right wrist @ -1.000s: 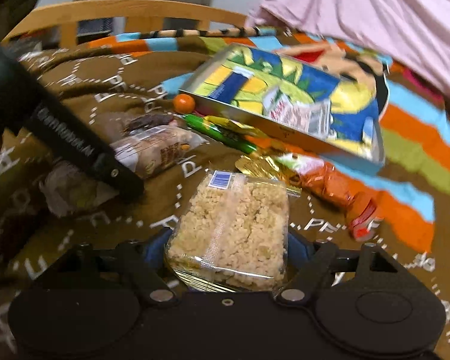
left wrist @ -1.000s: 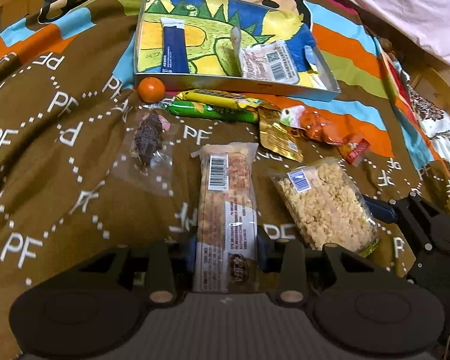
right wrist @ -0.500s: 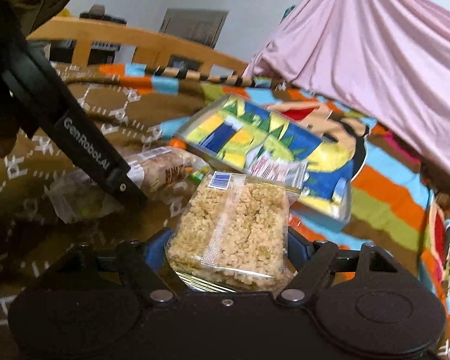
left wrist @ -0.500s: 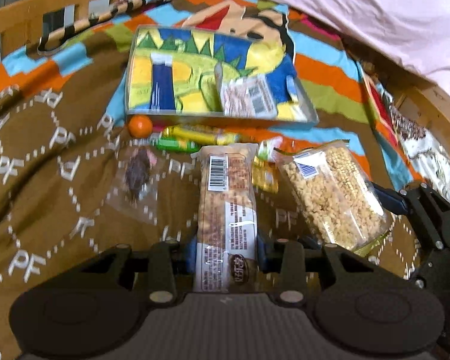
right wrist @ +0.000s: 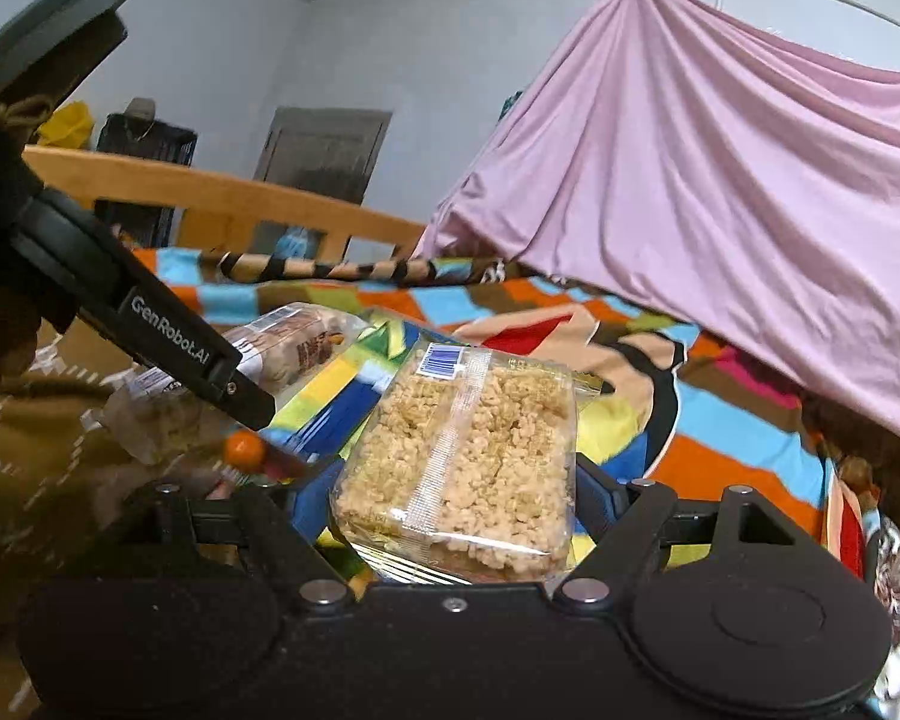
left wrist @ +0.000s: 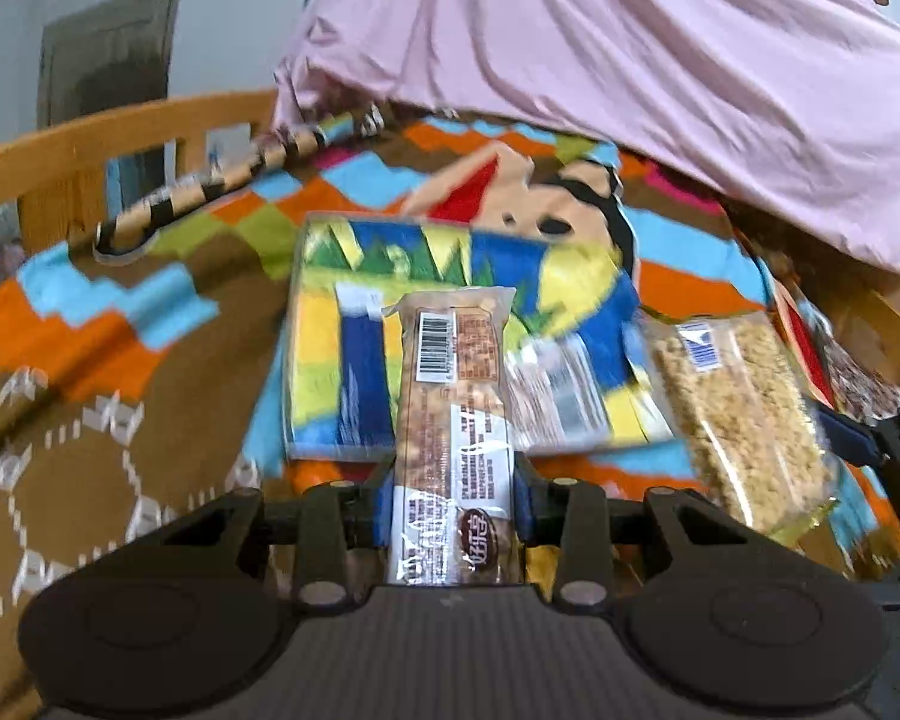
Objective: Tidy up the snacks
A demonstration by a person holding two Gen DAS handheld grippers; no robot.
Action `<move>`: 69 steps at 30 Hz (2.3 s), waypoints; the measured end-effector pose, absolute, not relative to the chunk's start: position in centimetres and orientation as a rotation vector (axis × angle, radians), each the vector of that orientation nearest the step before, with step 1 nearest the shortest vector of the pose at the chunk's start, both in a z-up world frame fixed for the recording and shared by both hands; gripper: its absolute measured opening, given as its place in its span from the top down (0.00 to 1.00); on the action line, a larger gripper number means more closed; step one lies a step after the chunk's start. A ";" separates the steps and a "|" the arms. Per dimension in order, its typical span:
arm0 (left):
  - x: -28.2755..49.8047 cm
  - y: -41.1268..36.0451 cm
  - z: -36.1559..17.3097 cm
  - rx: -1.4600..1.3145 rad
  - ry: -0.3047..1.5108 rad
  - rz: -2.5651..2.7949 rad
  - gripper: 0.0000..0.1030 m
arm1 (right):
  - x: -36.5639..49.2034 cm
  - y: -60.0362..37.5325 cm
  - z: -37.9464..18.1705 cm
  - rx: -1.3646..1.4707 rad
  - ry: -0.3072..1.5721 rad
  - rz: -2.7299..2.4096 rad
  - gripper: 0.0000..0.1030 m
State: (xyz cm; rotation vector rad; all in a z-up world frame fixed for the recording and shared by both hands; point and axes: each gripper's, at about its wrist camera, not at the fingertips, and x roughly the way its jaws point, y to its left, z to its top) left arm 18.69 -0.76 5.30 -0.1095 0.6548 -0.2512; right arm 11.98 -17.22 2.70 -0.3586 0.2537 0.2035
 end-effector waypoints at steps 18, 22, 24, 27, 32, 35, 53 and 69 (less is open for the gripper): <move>31.0 -1.4 1.5 -0.116 0.613 -0.180 0.61 | 28.8 -18.4 0.8 -0.286 0.279 0.173 0.23; 32.5 -1.7 -0.1 -0.114 0.637 -0.166 0.61 | 30.8 -18.6 -0.7 -0.254 0.332 0.166 0.23; 32.8 -1.9 -0.9 -0.105 0.644 -0.160 0.61 | 31.4 -18.6 -1.4 -0.242 0.354 0.165 0.23; 33.1 -2.0 -1.7 -0.096 0.662 -0.155 0.61 | 32.0 -18.6 -2.3 -0.236 0.378 0.166 0.23; 33.4 -2.2 -2.5 -0.089 0.679 -0.152 0.61 | 32.6 -18.6 -3.2 -0.232 0.397 0.165 0.22; 33.6 -2.3 -2.9 -0.083 0.683 -0.152 0.61 | 32.8 -18.7 -3.6 -0.226 0.411 0.163 0.22; 33.8 -3.4 -3.4 -0.032 0.676 -0.159 0.60 | 33.7 -18.8 -4.5 -0.223 0.459 0.165 0.22; 32.4 -2.1 -1.8 -0.131 0.654 -0.155 0.28 | 32.2 -20.7 -2.4 -0.189 0.434 0.126 0.09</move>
